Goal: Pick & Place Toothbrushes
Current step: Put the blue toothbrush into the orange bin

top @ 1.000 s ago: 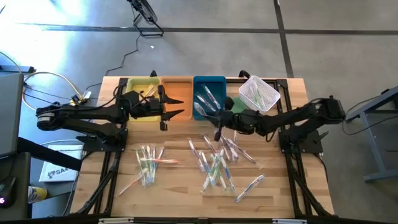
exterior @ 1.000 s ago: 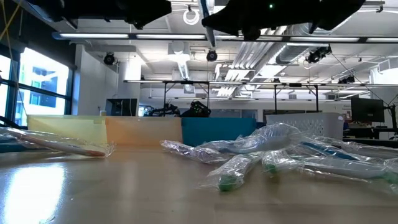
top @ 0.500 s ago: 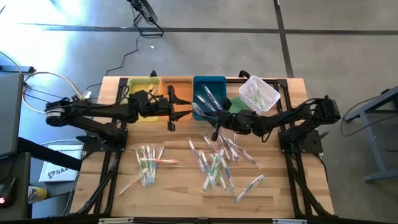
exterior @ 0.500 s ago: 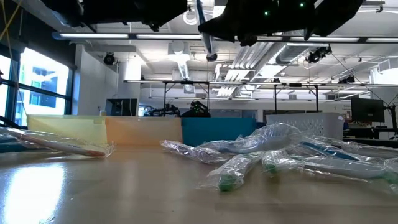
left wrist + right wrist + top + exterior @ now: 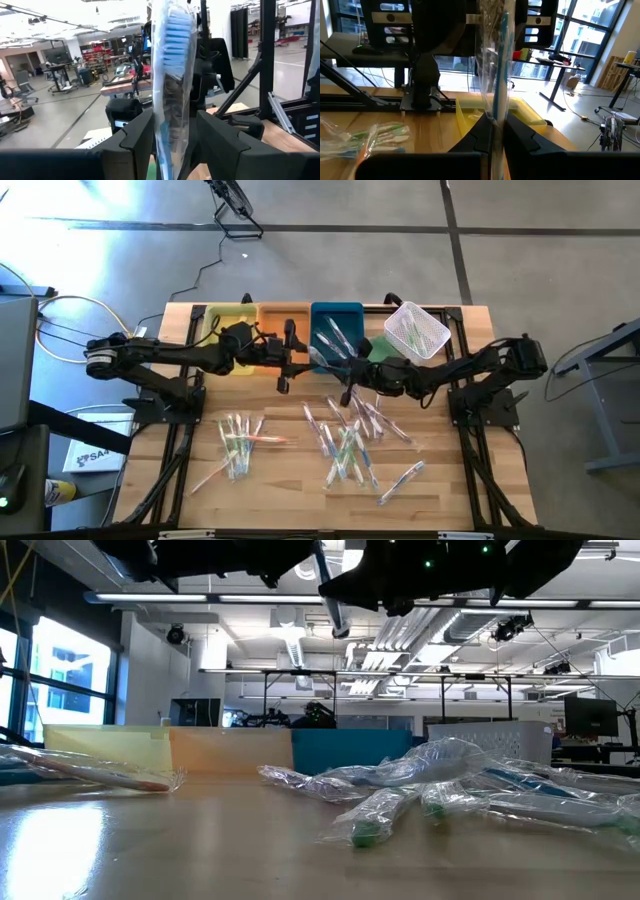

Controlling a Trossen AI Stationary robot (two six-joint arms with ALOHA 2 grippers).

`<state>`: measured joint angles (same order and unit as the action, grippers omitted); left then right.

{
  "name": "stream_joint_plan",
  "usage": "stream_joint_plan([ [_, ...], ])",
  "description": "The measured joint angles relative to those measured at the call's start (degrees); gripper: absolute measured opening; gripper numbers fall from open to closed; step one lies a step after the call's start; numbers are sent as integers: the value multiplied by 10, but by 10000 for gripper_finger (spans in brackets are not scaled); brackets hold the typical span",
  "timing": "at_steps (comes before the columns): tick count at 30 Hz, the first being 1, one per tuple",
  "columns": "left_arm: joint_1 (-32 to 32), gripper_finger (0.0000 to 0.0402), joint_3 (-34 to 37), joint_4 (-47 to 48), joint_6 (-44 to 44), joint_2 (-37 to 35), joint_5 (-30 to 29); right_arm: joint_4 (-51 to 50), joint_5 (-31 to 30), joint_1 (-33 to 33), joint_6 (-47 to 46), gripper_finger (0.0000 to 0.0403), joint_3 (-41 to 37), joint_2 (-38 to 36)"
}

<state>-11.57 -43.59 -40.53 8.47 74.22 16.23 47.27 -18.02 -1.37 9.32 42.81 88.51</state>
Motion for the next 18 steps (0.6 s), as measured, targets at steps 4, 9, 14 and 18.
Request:
stream_joint_plan([
  [4, 0, 147, 0, 0, 0, 0, 0, -5, 0, 0, 0, 19, 0, 0],
  [9, 0, 147, 0, 0, 0, 0, 0, -7, 0, 0, -2, 19, 0, 0],
  [14, 0, 141, 0, 0, 1, 0, 1, -9, 0, 0, -2, 19, 0, 0],
  [18, 0, 106, 0, 0, 1, 0, 0, -16, 0, 0, -2, 19, 0, 0],
])
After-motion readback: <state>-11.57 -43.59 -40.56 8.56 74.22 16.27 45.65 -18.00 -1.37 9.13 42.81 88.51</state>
